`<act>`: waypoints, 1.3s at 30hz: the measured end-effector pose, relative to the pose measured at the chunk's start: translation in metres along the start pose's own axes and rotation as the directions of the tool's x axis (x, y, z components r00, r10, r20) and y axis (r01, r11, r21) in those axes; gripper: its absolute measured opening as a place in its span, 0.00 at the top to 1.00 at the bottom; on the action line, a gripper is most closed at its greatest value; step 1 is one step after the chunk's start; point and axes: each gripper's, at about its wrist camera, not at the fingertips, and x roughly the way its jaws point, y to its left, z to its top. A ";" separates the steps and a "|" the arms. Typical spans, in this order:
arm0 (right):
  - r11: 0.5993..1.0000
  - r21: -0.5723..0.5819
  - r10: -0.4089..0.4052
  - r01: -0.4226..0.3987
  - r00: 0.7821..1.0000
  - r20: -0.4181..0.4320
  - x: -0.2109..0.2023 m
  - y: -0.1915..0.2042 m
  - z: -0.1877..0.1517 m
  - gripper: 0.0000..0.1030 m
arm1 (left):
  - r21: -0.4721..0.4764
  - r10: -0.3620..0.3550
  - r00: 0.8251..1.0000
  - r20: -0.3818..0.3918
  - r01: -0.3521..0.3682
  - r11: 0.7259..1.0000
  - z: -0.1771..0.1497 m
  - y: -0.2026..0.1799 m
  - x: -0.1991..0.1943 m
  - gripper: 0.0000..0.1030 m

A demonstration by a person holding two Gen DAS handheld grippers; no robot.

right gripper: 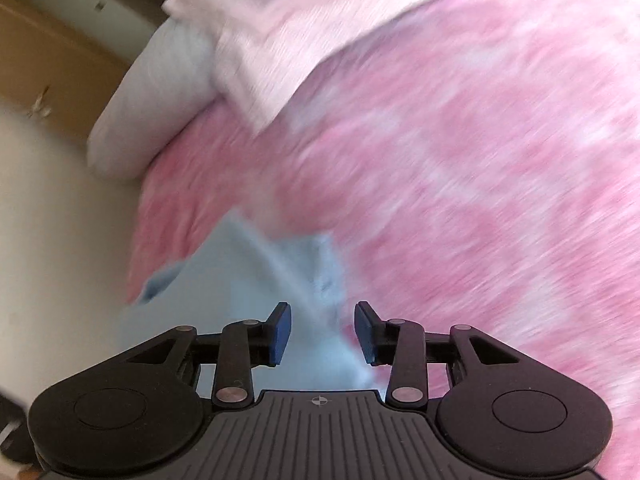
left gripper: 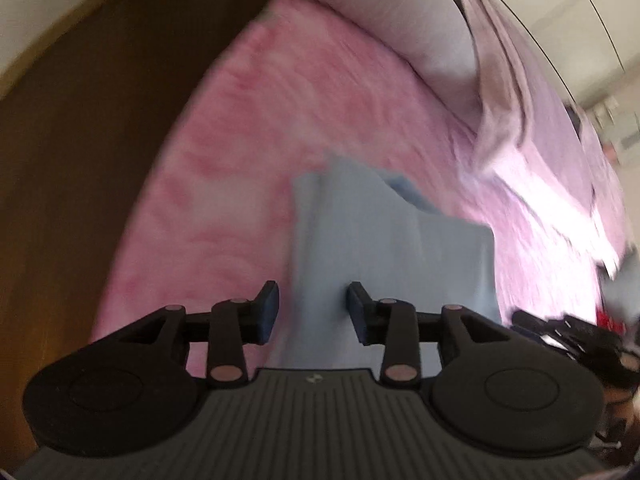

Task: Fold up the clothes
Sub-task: 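Lift the folded sweatshirt with both grippers and carry it toward the pillows, then lower the sweatshirt onto the bedspread and open both grippers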

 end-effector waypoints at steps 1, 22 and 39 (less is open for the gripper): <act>0.999 -0.030 -0.028 0.028 0.999 0.024 -0.009 0.003 0.002 0.62 | -0.001 0.032 0.999 0.029 -0.032 0.999 -0.001 0.001 -0.011 0.76; 0.752 -0.639 -0.315 0.165 0.940 -0.128 0.009 0.102 -0.125 0.62 | 0.353 0.088 0.992 -0.087 -0.051 0.934 -0.064 -0.036 -0.002 0.99; 0.822 -0.522 -0.244 0.228 0.969 0.038 0.082 0.098 -0.017 0.62 | 0.376 0.126 0.992 -0.006 -0.115 0.920 0.022 -0.063 0.055 0.98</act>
